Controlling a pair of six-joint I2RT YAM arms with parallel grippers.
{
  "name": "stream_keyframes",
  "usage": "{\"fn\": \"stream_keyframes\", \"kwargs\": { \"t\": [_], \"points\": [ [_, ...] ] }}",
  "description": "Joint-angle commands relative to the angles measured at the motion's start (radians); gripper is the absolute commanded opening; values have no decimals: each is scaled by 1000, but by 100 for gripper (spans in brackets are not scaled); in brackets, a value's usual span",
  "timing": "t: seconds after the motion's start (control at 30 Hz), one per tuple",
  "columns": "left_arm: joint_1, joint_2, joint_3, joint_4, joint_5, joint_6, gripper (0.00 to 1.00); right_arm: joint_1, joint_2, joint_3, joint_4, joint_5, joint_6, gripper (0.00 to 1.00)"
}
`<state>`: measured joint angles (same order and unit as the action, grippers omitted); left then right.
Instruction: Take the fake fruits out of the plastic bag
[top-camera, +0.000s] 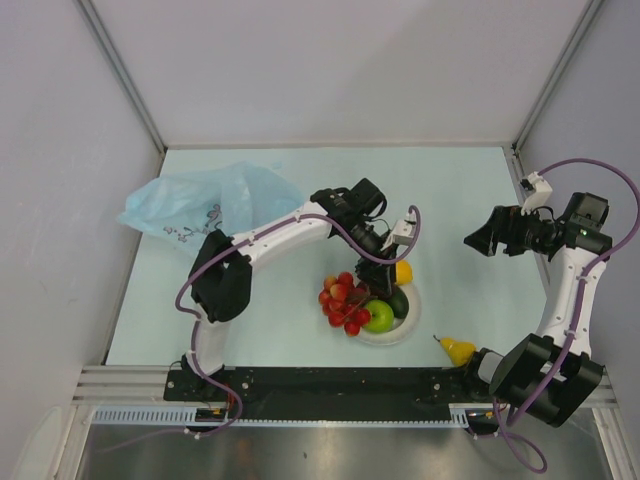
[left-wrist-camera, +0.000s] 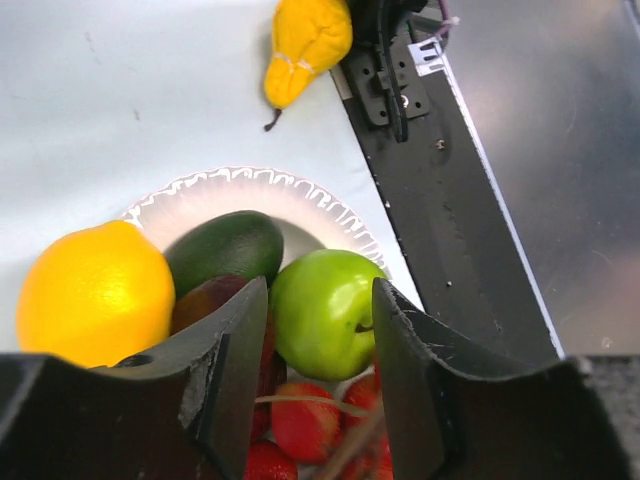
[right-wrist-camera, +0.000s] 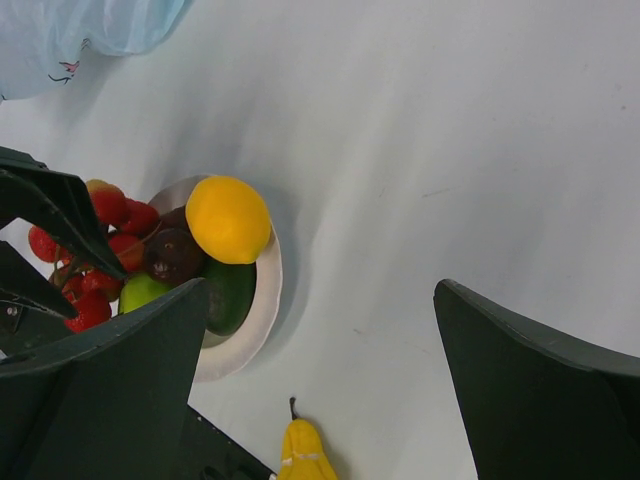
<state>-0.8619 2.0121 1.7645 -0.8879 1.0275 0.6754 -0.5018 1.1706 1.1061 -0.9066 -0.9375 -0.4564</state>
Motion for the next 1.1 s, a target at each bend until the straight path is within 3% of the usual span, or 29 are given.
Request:
{"fn": "stream_keyframes", "kwargs": {
  "t": [0.0,0.27,0.4,0.53,0.7,0.8,0.83,1.07],
  "points": [
    [-5,-53,0,110,6,-54,51,-4,1,-2,21,-30,-1,100],
    [-3,-58,-4,103,13,-59,52,-6,1,-2,15,-29,-5,100],
    [20,-183,-31,165,-24,-126,57,-6,-2,-2,9,-29,-10,100],
    [107,-367,-236,344,-134,-317,65,-1,-5,0,17,-34,-8,100],
    [184,-536,-451,409,-169,-324,68,37,-26,-2,-2,17,-62,100],
    [114,-558,-508,530,-165,-364,82,31,-49,0,27,40,-25,100],
    [50,-541,-488,547,-167,-317,86,23,-57,0,84,34,67,100],
    [-158,-256,-332,678,-162,-174,100,-79,-143,119,354,-58,463,100]
  ]
}}
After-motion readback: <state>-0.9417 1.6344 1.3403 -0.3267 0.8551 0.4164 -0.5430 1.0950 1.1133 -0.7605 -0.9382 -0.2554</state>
